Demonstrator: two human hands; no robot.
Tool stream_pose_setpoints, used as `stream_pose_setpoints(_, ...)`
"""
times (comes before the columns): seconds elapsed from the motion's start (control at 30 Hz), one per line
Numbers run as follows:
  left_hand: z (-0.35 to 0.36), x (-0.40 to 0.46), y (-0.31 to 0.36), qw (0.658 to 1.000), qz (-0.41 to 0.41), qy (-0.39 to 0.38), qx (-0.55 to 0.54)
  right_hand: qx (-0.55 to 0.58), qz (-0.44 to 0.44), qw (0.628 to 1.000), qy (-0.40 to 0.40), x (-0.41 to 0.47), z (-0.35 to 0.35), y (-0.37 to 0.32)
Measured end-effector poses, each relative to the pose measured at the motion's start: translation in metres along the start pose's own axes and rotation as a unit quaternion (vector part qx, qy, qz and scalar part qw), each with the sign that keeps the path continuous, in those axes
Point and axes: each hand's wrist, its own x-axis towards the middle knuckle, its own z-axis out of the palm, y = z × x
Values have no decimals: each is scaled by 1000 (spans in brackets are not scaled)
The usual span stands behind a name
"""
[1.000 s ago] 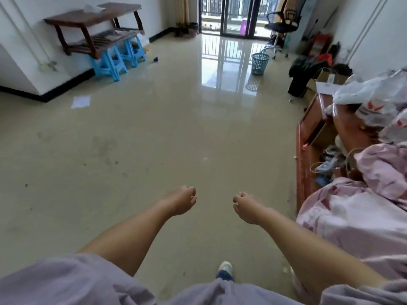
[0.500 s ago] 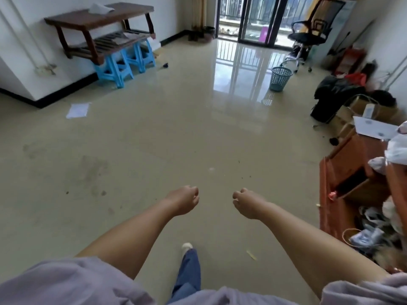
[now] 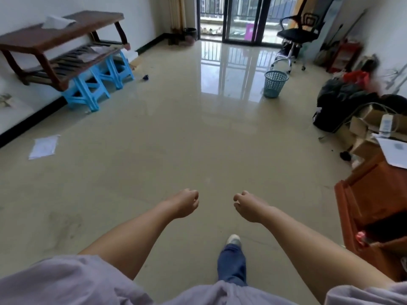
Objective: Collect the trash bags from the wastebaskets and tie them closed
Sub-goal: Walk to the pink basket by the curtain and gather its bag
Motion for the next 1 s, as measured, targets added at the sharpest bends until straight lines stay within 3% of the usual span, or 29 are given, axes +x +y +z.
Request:
stream_pose_setpoints(0.37,-141,262,-15,999,-33,20,-23,-65,-12,997,-27,259,-182,81)
stream_pose_setpoints(0.63,-235,434,-71,997,-45,37,-41,-87,-36,995,-30,440,-282,88)
stream_pose_setpoints(1.0,-408,678,-146,999,-13,12,44,-20,-9,1000,8,668,-441,91)
